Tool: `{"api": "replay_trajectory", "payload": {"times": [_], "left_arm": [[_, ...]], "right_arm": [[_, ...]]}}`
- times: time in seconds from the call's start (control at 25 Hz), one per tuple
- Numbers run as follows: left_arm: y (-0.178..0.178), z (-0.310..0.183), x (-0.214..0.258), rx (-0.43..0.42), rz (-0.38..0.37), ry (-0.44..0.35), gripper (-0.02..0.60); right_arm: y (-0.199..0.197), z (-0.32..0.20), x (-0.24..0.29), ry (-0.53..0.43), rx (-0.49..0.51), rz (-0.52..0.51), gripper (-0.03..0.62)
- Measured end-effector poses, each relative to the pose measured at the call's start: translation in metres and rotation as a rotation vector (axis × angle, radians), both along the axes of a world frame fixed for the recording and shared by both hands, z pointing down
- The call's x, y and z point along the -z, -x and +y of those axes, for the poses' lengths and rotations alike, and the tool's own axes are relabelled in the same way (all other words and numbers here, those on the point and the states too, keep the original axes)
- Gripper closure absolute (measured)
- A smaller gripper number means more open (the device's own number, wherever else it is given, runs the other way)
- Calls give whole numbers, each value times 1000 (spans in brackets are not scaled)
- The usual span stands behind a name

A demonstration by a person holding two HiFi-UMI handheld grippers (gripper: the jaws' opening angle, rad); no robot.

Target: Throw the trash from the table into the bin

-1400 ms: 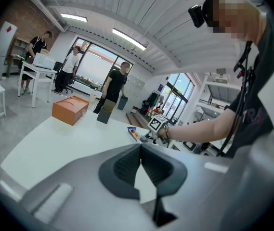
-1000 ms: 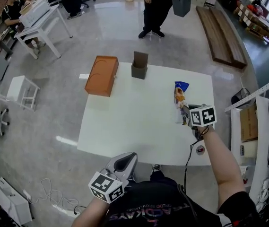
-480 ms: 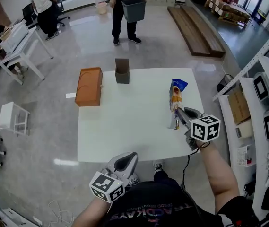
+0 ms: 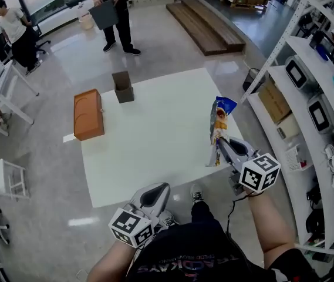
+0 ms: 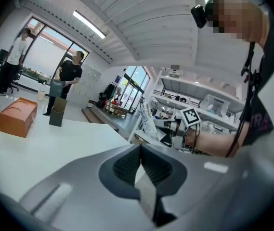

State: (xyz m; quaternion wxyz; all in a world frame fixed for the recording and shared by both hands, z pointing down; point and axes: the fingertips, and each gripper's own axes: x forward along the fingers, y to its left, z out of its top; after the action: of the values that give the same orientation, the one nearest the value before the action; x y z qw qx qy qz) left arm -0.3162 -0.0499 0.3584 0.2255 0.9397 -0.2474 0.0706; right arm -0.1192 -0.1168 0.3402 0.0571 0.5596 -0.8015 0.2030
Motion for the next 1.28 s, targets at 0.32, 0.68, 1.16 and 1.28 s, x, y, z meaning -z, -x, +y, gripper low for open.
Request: {"api": "replay_trajectory", "payload": {"times": [0.32, 0.68, 1.16, 1.28], "left_arm": [[-42, 28, -1, -117, 6, 1, 574], [-109, 66, -3, -173, -11, -1, 574], [-256, 140, -1, -143, -37, -16, 574], [-290, 156, 1, -127, -44, -25, 574]], "right_arm": [[-36, 77, 2, -10, -120, -30, 583], [-96, 143, -3, -20, -183, -56, 583], [-228, 233, -10, -24, -147, -84, 583], [-259, 252, -11, -26, -133, -97, 583]]}}
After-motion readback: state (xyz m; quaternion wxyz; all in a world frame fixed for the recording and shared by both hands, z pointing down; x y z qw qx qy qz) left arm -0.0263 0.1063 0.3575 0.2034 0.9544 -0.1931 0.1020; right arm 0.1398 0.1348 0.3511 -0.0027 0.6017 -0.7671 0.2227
